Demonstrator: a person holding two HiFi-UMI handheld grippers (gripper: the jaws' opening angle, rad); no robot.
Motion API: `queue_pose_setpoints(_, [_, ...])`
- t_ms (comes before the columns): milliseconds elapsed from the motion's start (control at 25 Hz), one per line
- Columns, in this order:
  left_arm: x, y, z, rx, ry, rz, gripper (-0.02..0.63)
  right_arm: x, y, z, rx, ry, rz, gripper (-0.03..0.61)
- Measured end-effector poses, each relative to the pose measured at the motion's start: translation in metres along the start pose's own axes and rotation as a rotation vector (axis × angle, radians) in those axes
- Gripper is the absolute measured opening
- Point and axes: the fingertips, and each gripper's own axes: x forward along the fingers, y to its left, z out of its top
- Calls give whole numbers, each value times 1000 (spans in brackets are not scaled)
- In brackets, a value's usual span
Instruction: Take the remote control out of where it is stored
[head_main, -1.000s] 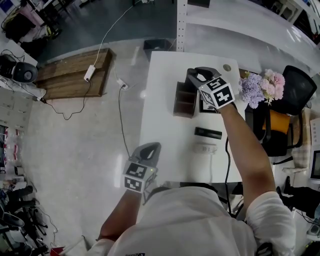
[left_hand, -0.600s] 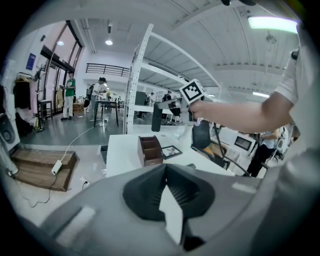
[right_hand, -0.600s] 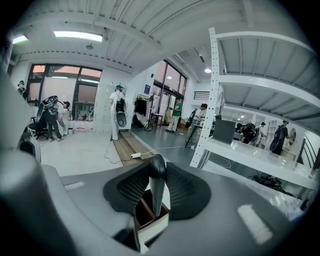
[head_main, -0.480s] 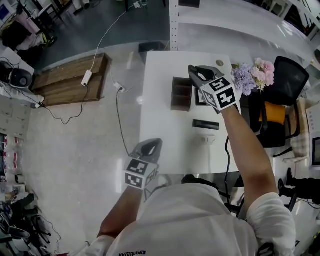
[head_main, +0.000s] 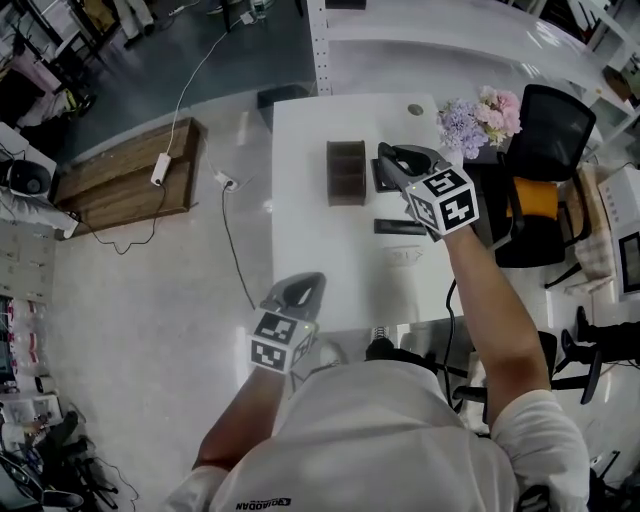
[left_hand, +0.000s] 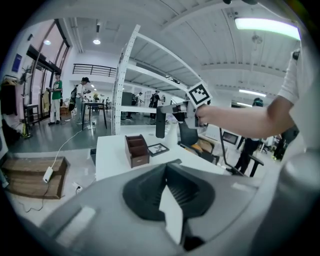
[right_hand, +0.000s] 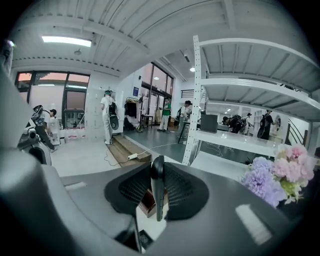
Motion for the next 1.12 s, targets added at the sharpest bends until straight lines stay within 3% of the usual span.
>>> queue_pose_setpoints(280, [-7,-17,-8,18,3,-35,3,-35,13,-29,34,23,-37,86])
queue_pose_setpoints(560, [-16,-22,-20,5,17,-53,3,-66,30,-64,171,24,-72,86])
queue_pose_setpoints(880, [-16,-23,-33,3,30,-68,3,-93,53,-116,444,-38,-102,86])
queue_pose_setpoints(1120, [-15,-27,-38,-1,34,-82,3,-109,68,-173,827,-102,-137,85])
